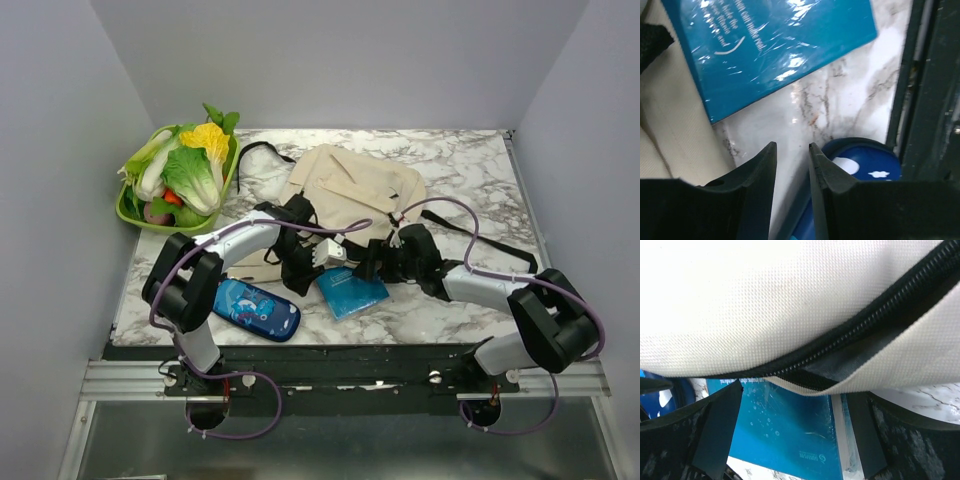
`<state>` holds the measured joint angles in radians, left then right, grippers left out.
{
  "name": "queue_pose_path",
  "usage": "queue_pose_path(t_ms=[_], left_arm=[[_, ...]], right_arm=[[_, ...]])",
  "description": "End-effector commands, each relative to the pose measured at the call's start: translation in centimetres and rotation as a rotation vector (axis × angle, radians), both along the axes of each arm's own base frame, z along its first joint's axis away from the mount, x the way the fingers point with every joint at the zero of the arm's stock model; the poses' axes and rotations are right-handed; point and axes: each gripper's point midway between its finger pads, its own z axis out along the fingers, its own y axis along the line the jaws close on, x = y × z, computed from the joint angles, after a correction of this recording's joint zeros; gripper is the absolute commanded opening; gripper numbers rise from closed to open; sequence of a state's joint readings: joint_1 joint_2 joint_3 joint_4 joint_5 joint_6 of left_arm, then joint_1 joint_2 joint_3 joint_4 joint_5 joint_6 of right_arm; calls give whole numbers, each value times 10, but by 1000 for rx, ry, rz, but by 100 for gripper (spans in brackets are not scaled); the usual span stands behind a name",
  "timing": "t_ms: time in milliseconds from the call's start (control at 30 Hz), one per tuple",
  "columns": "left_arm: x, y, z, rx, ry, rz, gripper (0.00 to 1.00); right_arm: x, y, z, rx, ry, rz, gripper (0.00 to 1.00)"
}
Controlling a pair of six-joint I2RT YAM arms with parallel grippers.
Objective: Pack the student bag
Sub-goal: Pick up the book from the center of the board.
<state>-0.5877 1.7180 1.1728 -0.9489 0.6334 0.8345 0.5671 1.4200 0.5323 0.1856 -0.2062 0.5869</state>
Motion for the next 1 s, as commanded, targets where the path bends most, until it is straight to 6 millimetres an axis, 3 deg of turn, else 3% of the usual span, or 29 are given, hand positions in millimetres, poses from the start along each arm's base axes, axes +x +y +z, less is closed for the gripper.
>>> queue_pose_path(t_ms=[0, 133, 267, 433, 600, 667, 867, 967], left_arm=[[26, 9, -25, 105, -118, 48, 39], [36, 10, -36, 146, -143, 89, 39], [52, 5, -42, 162, -166, 142, 41], [59, -1, -50, 176, -150, 179, 44], [69, -8, -55, 174, -168, 204, 47], [73, -12, -53, 163, -171, 209, 47], [77, -22, -52, 150, -184, 191, 47], [77, -29, -48, 134, -188, 181, 47]], right_arm=[[4, 4, -7, 5, 24, 1, 92], [10, 9, -3, 11, 22, 10, 90], [6, 10, -3, 23, 29, 19, 89], [1, 18, 6, 70, 24, 65, 87], [-16, 39, 31, 202, 26, 194, 83], [-22, 45, 50, 264, 2, 237, 81], [-55, 45, 92, 378, -46, 347, 79], [-70, 37, 92, 385, -36, 358, 78]])
